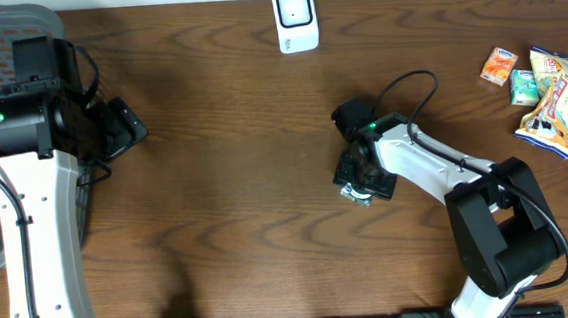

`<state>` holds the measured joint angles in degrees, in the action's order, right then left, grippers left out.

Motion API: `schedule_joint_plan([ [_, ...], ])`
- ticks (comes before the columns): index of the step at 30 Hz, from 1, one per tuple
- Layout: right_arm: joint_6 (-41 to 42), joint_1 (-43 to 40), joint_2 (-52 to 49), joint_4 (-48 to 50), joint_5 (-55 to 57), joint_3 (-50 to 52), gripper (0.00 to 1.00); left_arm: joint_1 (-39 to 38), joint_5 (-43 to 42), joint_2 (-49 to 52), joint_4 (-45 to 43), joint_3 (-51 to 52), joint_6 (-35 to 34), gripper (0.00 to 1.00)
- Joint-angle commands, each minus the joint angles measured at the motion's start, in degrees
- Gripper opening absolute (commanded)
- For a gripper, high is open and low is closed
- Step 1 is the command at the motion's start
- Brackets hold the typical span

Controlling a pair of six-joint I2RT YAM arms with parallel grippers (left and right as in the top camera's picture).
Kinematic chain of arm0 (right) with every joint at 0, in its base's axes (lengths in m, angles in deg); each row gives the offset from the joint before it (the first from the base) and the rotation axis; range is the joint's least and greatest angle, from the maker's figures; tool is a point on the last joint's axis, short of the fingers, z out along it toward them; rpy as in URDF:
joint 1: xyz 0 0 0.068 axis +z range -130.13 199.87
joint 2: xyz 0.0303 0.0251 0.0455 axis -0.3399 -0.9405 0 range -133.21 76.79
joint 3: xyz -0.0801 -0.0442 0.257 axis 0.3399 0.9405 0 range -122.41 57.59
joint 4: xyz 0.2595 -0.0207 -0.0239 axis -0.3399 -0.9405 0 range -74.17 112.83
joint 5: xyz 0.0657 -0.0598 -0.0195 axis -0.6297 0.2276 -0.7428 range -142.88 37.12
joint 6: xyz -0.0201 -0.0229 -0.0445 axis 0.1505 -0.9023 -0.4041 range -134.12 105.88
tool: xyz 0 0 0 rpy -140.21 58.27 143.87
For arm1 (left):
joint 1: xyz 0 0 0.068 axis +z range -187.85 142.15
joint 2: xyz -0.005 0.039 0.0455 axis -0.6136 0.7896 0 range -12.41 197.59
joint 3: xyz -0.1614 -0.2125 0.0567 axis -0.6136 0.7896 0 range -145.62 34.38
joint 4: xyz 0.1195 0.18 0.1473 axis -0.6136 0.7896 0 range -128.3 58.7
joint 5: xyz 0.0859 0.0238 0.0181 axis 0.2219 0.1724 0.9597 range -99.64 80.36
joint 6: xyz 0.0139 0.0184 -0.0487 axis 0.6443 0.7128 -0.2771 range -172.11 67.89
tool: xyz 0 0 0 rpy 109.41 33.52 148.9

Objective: Scan the item barcode

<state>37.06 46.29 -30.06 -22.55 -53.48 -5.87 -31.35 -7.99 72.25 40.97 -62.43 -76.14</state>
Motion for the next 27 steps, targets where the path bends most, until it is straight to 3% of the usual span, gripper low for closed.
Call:
schedule_joint_plan([
  [1,2.84,1.18,-1.92,0.44,-3.98,1.70,0.67,0.13,0.33,0.37,0.17,0.22,-0.28,0.98],
  [7,4.52,1.16,-1.92,0.98,-3.58,1.70,0.54,0.13,0.33,0.37,0.17,0.22,-0.28,0.98],
  [18,4.48,1.18,-1.92,0.35,-6.36,1.68,0.71,0.13,0.31,0.37,0.17,0.22,-0.28,0.98],
  [27,4.48,1.62,-1.92,-0.50,-5.27,1.70,0.64,0.13,0.33,0.37,0.17,0.22,-0.28,0.98],
])
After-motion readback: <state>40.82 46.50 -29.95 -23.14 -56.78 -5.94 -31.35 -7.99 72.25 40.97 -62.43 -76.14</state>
